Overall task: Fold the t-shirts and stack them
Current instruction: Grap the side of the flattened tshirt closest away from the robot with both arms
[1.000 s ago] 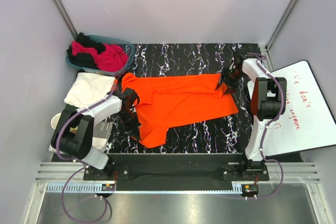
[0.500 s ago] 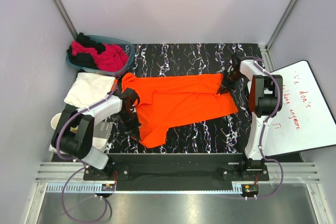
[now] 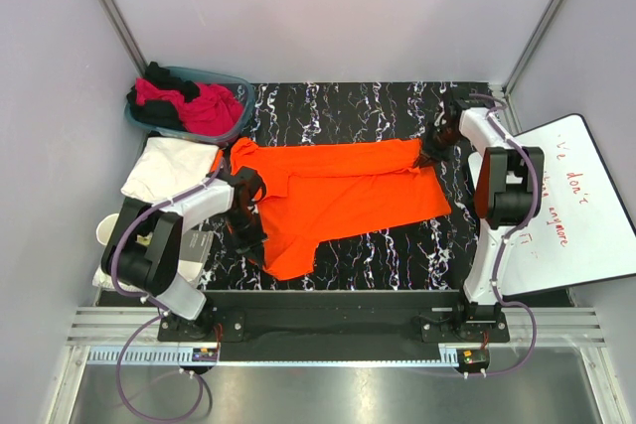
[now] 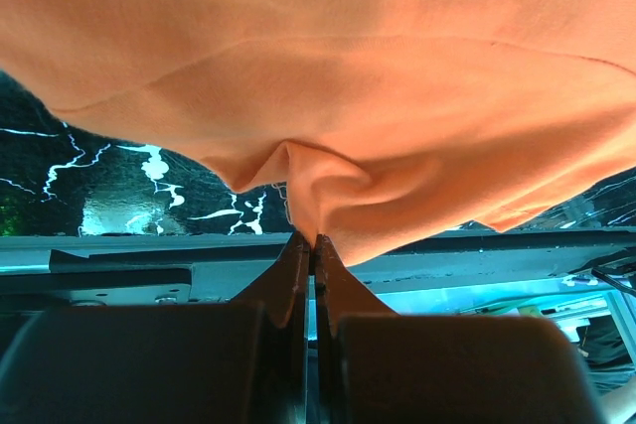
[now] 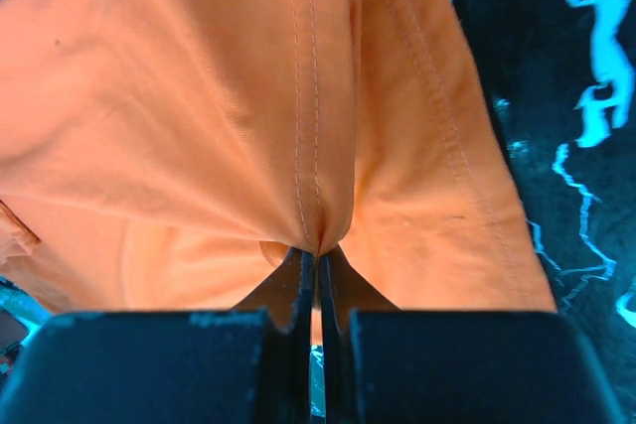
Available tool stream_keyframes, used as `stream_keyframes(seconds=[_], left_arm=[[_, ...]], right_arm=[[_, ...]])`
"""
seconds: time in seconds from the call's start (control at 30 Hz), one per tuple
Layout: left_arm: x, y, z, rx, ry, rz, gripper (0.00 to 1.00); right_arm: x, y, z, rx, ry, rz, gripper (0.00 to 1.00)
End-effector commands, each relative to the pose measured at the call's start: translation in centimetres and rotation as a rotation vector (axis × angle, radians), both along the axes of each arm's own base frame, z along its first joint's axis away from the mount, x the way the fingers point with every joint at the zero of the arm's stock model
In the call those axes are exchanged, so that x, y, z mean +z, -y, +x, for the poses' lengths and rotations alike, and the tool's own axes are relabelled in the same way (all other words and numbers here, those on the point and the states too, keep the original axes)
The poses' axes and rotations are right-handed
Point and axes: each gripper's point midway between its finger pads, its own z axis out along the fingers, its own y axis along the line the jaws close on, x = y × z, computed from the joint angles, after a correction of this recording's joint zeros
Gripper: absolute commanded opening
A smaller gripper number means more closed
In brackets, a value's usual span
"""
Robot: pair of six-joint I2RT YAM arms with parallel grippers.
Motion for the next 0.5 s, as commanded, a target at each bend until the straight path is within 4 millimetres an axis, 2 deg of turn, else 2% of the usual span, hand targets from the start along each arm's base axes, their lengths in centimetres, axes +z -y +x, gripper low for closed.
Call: stream_keyframes(seconds=[0.0, 0.3, 0.47], left_arm=[[0.6, 0.4, 1.5, -0.024, 0.053, -0.006, 0.00], [0.6, 0.2, 1.4, -0.030, 0.054, 0.005, 0.00], [0.6, 0.2, 1.6, -0.030, 0.059, 0.008, 0.00]], right_arm=[[2.5, 1.4, 1.8, 0.006, 0.090, -0.090, 0.00], [0.8, 3.5, 4.7, -0.034, 0.083, -0.205, 0.02], [-2.5, 4.0, 5.1, -0.036, 0.014, -0.232, 0.01]])
